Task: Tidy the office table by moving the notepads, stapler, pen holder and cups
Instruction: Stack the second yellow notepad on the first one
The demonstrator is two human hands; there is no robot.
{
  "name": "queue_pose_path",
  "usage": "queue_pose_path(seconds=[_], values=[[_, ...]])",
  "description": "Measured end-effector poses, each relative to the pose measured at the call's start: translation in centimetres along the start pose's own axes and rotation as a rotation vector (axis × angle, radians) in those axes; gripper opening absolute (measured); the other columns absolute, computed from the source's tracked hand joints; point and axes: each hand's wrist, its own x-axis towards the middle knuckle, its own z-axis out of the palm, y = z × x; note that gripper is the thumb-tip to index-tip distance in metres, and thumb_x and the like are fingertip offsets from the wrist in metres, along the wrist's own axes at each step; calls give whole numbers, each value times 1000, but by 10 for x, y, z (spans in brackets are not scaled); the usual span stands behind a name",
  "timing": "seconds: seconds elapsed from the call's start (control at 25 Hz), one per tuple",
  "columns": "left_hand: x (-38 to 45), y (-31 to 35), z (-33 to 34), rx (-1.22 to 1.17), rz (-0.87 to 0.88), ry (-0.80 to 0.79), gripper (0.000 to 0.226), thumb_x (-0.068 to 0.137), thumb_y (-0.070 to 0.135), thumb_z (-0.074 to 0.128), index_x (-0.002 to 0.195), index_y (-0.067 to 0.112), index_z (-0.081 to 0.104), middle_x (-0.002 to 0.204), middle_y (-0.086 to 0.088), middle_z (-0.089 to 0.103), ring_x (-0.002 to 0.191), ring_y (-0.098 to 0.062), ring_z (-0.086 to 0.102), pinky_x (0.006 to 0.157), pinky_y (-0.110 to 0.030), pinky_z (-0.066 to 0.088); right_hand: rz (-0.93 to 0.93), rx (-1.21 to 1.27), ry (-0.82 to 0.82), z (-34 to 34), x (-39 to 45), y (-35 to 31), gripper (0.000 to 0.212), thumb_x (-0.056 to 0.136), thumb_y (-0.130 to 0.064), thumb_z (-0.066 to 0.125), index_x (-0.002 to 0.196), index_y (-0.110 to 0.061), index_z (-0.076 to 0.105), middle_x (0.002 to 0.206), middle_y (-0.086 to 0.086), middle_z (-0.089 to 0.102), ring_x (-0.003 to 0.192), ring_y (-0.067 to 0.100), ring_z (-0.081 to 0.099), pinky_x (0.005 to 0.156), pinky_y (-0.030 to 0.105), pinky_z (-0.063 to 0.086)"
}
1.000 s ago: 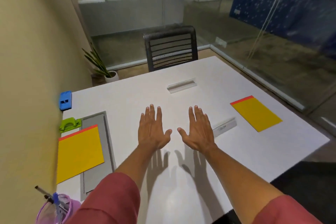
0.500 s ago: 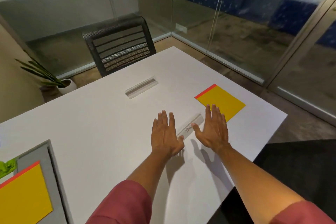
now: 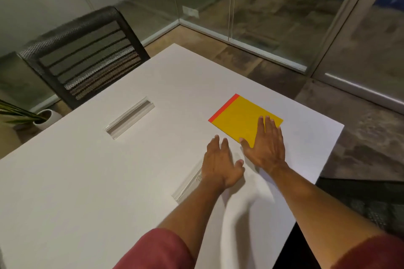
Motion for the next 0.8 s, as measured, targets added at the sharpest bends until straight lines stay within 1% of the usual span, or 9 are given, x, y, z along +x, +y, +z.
queue_pose_path(seconds=[0.08, 0.16, 0.28, 0.4, 0.48, 0.56, 0.68, 0.72, 0.8], values=[[20, 12, 9, -106, 9, -5, 82, 87, 47, 57, 152, 10, 24, 160, -14, 21, 148, -30, 17, 118, -41, 21, 23, 23, 6, 6, 22, 14, 95, 88, -59, 52, 155, -5, 10, 163, 16, 12, 152, 30, 9, 123, 45, 6], [38, 24, 19, -234, -40, 11, 74, 87, 42, 62, 147, 8, 34, 151, -14, 35, 140, -31, 30, 113, -40, 29, 41, 50, 7, 12, 44, 28, 94, 88, -56, 54, 154, -4, 13, 162, 17, 17, 151, 31, 13, 122, 45, 8], [61, 38, 28, -466, -226, 16, 58, 89, 39, 64, 135, 8, 45, 136, -15, 47, 129, -33, 43, 98, -35, 35, 49, 59, -29, 21, 70, 43, 91, 89, -55, 53, 154, -5, 14, 161, 17, 21, 149, 32, 17, 121, 44, 12], [79, 45, 36, -628, -392, -30, 55, 91, 40, 61, 133, 8, 46, 136, -14, 50, 126, -34, 46, 91, -33, 35, 69, 67, -88, 29, 92, 55, 90, 90, -56, 53, 154, -5, 16, 160, 18, 23, 148, 33, 20, 120, 44, 15], [86, 49, 39, -663, -429, -45, 52, 92, 41, 59, 131, 10, 47, 136, -12, 50, 126, -34, 47, 93, -34, 38, 86, 89, -110, 31, 103, 58, 89, 90, -55, 54, 153, -4, 18, 157, 19, 29, 145, 35, 27, 118, 44, 20], [90, 53, 41, -700, -479, -30, 54, 93, 42, 57, 135, 10, 45, 141, -12, 48, 130, -35, 44, 102, -41, 38, 102, 95, -129, 32, 110, 61, 85, 90, -52, 54, 152, -3, 22, 151, 20, 37, 138, 37, 36, 113, 46, 29], [93, 58, 36, -830, -583, 22, 53, 97, 39, 54, 141, 11, 42, 145, -12, 46, 130, -34, 45, 106, -43, 37, 96, 41, -103, 30, 117, 64, 69, 93, -46, 52, 144, -3, 36, 141, 20, 47, 128, 36, 44, 103, 46, 39], [94, 60, 33, -913, -638, 51, 47, 98, 36, 52, 137, 12, 46, 141, -11, 50, 124, -33, 49, 104, -42, 39, 100, 40, -90, 29, 119, 65, 62, 93, -43, 51, 139, -3, 42, 136, 20, 50, 125, 36, 46, 100, 46, 40], [94, 65, 25, -1198, -776, 121, 30, 100, 29, 50, 126, 15, 53, 126, -4, 56, 98, -23, 56, 91, -38, 44, 126, 79, -81, 26, 122, 68, 52, 95, -39, 49, 134, -4, 48, 131, 20, 53, 122, 36, 48, 99, 47, 40]])
